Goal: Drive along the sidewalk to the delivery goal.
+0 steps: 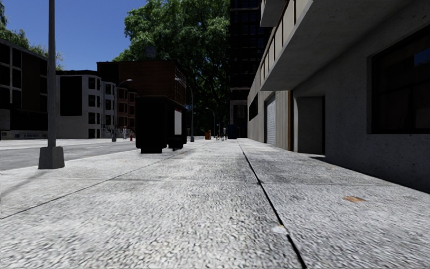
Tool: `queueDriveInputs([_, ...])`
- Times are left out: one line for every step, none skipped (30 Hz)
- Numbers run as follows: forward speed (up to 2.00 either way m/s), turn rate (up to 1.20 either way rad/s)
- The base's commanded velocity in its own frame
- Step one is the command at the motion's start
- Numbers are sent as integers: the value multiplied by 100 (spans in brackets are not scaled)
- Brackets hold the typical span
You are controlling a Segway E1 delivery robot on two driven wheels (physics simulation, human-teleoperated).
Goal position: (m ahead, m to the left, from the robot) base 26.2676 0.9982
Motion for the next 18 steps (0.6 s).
queueDriveInputs([200, 0])
queueDriveInputs([200, 0])
queueDriveInputs([200, 0])
queueDriveInputs([200, 0])
queueDriveInputs([200, 0])
queueDriveInputs([200, 0])
queueDriveInputs([200, 0])
queueDriveInputs([200, 0])
queueDriveInputs([200, 0])
queueDriveInputs([200, 0])
queueDriveInputs([200, 0])
queueDriveInputs([200, 0])
queueDriveInputs([200, 0])
queueDriveInputs([200, 0])
queueDriveInputs([200, 0])
queueDriveInputs([200, 0])
queueDriveInputs([200, 0])
queueDriveInputs([200, 0])
